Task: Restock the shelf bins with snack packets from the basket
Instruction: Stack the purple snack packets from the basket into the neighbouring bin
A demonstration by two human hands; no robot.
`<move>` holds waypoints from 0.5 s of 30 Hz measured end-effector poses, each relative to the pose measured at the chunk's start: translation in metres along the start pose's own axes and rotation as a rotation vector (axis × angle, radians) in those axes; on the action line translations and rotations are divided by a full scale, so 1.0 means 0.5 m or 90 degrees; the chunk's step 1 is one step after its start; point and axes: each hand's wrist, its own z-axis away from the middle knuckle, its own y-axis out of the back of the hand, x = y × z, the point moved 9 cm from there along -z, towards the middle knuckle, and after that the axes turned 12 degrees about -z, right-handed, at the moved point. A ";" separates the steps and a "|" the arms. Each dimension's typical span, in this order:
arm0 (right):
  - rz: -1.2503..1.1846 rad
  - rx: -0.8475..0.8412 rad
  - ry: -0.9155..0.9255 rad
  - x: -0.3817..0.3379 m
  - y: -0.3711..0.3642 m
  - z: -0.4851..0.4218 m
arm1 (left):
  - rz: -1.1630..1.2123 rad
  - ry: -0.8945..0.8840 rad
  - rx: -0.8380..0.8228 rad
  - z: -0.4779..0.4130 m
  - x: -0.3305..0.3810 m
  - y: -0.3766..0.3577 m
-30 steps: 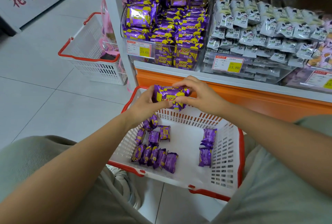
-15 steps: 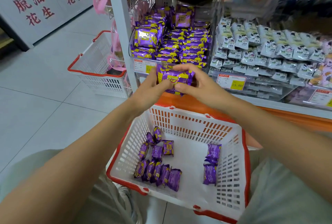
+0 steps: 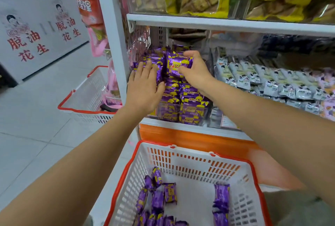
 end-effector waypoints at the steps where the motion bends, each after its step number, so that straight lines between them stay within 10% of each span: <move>1: 0.026 -0.003 0.000 0.009 -0.007 -0.016 | -0.013 -0.005 -0.008 -0.006 0.000 -0.013; 15: 0.132 -0.023 -0.152 0.100 -0.049 -0.117 | -0.057 -0.001 0.082 -0.025 0.005 -0.046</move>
